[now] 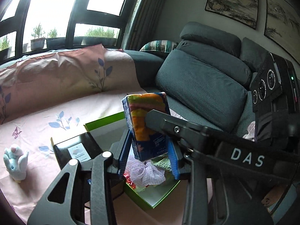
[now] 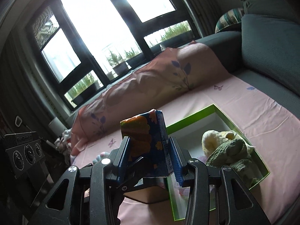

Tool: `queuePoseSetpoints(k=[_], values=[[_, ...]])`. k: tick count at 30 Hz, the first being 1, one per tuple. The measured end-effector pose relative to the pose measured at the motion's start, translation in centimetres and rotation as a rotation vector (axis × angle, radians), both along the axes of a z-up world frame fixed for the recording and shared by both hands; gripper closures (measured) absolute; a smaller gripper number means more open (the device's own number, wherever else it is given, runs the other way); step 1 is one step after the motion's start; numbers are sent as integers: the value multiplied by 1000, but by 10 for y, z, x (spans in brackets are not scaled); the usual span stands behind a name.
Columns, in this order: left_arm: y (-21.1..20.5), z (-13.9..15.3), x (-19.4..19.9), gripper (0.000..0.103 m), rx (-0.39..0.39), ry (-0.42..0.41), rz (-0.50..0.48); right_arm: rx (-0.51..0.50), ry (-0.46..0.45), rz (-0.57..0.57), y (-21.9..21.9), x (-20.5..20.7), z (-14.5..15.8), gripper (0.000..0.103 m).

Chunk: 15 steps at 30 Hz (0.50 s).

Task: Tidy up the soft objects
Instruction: 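Lift the Tempo tissue pack with the right tool and carry it over the box, then open the right tool to drop the tissue pack into the box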

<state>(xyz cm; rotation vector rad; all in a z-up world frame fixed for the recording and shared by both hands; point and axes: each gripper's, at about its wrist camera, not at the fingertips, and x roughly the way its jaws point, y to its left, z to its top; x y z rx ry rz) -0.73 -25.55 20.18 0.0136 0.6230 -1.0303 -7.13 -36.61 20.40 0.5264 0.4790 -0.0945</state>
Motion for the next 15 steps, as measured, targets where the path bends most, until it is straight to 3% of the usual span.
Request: queuePoseSetpoints(k=[15], values=[[-60, -45, 27, 65, 169, 122, -20, 177, 77, -77, -55, 17, -56, 59]])
